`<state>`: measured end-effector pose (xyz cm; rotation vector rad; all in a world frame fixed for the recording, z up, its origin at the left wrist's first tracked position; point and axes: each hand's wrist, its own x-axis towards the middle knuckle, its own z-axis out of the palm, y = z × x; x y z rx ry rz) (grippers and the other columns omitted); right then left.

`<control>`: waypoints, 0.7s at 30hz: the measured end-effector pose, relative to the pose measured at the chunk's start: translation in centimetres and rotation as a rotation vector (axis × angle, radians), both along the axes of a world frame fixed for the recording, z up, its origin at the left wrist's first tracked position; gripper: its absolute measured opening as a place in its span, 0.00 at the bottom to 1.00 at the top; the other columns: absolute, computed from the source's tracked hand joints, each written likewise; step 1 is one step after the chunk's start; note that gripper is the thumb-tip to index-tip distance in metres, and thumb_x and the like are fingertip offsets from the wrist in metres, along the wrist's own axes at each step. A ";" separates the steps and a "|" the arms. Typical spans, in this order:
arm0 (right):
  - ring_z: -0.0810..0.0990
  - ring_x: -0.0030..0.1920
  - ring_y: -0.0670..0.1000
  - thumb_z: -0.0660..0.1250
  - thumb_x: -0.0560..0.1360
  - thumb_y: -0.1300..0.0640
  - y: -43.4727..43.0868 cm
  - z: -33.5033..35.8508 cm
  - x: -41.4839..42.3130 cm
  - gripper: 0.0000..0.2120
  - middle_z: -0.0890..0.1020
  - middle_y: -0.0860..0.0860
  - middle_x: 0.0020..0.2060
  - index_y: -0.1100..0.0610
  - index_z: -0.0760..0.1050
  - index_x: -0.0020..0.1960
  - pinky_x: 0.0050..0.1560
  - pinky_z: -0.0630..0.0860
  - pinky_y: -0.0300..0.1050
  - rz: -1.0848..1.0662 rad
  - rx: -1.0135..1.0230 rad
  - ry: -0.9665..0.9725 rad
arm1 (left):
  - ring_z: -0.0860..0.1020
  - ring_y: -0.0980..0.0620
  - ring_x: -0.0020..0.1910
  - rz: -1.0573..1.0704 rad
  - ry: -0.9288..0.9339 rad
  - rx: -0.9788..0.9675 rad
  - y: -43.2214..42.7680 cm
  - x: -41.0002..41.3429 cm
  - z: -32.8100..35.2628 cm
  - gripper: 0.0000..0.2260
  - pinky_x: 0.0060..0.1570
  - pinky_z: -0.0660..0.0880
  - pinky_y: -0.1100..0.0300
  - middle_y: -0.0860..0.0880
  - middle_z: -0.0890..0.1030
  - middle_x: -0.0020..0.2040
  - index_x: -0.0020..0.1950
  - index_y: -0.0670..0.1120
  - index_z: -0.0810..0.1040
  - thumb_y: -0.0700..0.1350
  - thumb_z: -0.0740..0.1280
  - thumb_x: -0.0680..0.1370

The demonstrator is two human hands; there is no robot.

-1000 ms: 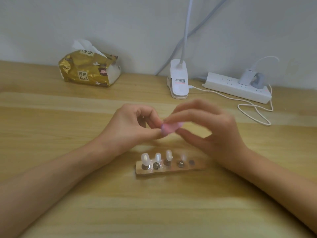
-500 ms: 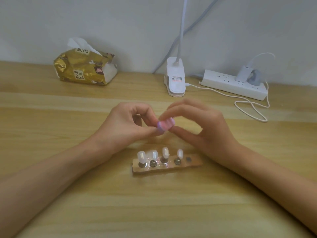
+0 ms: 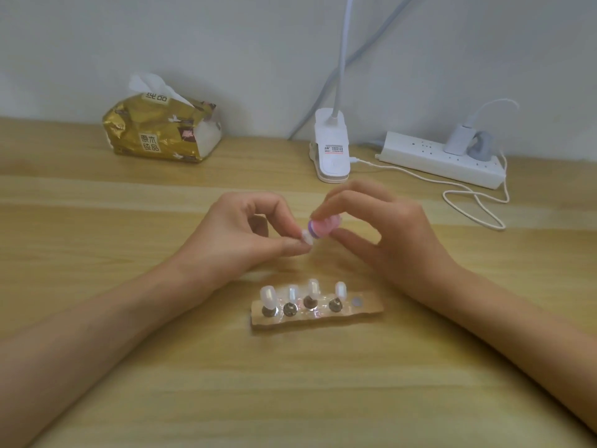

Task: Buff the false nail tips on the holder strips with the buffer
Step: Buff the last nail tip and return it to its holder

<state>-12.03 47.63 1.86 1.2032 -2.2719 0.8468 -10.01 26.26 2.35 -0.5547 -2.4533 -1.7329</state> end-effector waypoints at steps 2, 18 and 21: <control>0.81 0.50 0.51 0.73 0.76 0.67 0.1 0.2 0.0 0.06 0.81 0.52 0.47 0.59 0.81 0.50 0.52 0.77 0.50 -0.015 -0.062 0.006 | 0.62 0.61 0.21 -0.013 -0.009 0.007 0.0 0.0 0.0 0.11 0.24 0.58 0.73 0.62 0.72 0.22 0.32 0.51 0.78 0.41 0.79 0.67; 0.79 0.46 0.49 0.74 0.72 0.63 0.6 0.1 -0.8 0.09 0.80 0.50 0.45 0.57 0.82 0.52 0.46 0.75 0.42 -0.100 0.029 -0.252 | 0.83 0.54 0.41 -0.247 0.172 -0.178 2.6 3.5 3.8 0.06 0.54 0.78 0.57 0.57 0.85 0.40 0.40 0.51 0.83 0.47 0.79 0.68; 0.78 0.46 0.48 0.72 0.71 0.66 0.6 0.1 -0.7 0.12 0.79 0.50 0.46 0.56 0.82 0.53 0.46 0.74 0.41 -0.105 0.070 -0.273 | 0.80 0.59 0.41 -0.122 0.299 -0.446 4.2 4.4 3.4 0.10 0.57 0.66 0.54 0.64 0.82 0.39 0.40 0.54 0.80 0.54 0.78 0.66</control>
